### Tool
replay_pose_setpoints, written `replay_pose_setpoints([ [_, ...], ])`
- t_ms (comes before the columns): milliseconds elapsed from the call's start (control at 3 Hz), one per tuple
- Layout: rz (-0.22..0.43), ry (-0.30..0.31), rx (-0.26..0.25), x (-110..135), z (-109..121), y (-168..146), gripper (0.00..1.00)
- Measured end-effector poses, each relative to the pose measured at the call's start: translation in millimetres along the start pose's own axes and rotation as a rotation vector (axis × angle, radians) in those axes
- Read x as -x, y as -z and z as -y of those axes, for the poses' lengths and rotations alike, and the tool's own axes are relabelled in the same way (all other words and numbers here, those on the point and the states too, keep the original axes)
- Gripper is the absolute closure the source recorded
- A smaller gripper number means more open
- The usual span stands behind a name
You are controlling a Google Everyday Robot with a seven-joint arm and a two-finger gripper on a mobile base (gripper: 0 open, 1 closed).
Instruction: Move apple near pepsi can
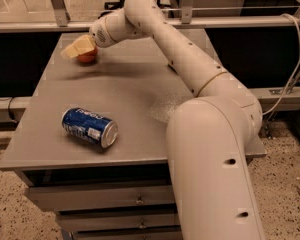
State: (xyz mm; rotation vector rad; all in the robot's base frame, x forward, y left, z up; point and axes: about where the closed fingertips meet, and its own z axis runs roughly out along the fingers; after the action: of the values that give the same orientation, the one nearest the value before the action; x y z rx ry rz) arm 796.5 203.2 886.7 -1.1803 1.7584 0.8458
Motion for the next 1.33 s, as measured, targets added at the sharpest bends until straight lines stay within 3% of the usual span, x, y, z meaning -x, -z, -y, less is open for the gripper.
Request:
replay_pose_setpoints([
  [667, -0.093, 0.054, -0.025, -13.2, -6.0, -14.5, 0.0],
  [1000, -0.113, 0.085, -0.043, -15.5, -3.0, -11.5, 0.18],
  [1333, -0.114, 0.095, -0.058, -21.7, -1.3, -6.5, 0.49],
])
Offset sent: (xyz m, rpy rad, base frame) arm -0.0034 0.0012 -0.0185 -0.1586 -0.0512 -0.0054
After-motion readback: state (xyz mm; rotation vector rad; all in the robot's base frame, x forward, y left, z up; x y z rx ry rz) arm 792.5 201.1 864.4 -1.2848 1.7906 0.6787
